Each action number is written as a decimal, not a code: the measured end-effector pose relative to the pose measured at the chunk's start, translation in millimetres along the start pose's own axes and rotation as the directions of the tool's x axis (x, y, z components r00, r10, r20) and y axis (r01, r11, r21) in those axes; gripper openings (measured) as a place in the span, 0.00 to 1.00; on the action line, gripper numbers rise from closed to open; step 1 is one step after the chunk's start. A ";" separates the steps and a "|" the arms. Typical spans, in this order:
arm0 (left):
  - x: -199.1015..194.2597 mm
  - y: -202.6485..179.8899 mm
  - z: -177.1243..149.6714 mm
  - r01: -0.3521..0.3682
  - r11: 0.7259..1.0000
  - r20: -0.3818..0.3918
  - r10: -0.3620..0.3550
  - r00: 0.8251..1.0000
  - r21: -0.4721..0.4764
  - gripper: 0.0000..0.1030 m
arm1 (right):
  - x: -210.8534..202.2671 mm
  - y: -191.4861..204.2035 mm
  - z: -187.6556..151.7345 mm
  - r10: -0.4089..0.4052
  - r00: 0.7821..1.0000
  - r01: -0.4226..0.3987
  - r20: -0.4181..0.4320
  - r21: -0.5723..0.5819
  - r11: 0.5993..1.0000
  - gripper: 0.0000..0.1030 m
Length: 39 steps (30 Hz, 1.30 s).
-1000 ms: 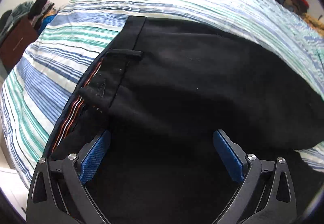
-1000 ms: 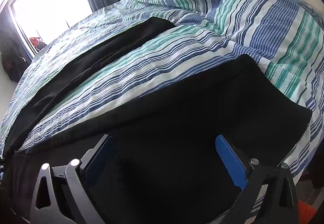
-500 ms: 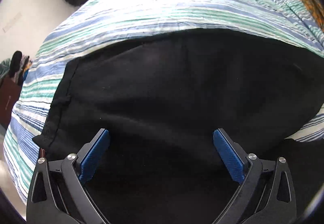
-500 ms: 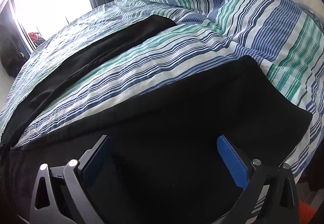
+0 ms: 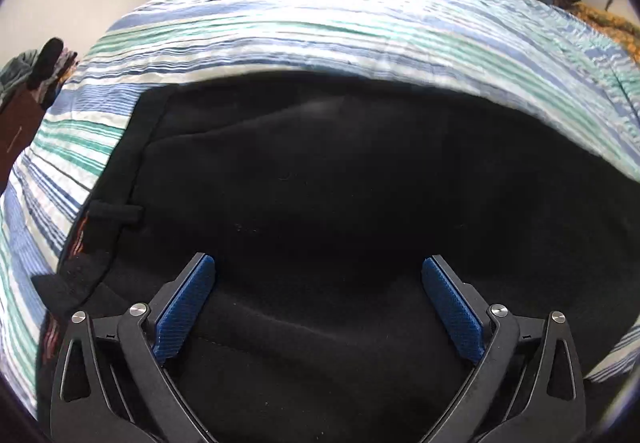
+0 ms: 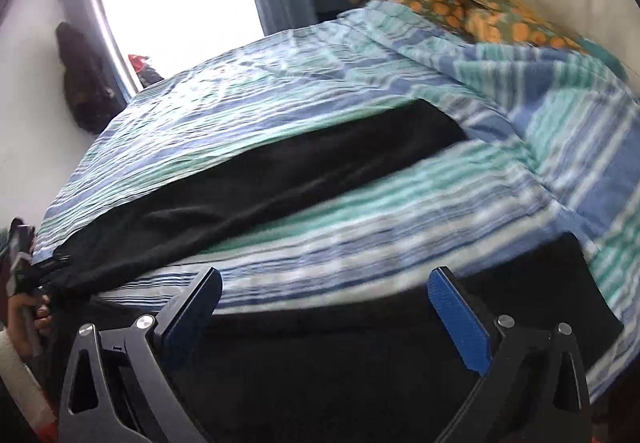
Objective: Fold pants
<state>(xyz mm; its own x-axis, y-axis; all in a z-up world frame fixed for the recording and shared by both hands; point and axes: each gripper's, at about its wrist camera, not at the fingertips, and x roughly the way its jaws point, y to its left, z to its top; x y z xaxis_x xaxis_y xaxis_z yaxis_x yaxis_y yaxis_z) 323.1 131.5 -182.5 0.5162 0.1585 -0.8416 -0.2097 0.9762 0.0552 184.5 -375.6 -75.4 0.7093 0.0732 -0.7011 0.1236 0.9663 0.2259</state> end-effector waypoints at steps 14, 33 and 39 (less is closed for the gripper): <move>-7.5 -0.7 -10.8 -0.003 1.000 0.088 0.003 0.996 -0.001 0.99 | 205.9 35.4 69.9 0.050 0.965 -0.095 -0.258 -0.168 0.981 0.96; -12.6 -2.3 -17.5 -0.014 1.000 0.104 0.014 0.994 -0.001 1.00 | 171.7 -247.7 85.2 0.353 0.926 -0.209 -0.134 0.597 0.775 0.80; -12.2 -2.1 -17.4 -0.014 1.000 0.105 0.014 0.994 -0.001 1.00 | 185.4 -286.2 103.6 0.146 0.989 -0.098 -0.016 0.669 0.737 0.74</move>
<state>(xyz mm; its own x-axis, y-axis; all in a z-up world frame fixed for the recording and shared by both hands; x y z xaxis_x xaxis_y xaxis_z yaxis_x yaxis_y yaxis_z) 302.8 124.9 -181.6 0.5973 0.1865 -0.7800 -0.2174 0.9738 0.0664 352.5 -664.1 -199.9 0.7087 0.2173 -0.6712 0.4855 0.5401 0.6875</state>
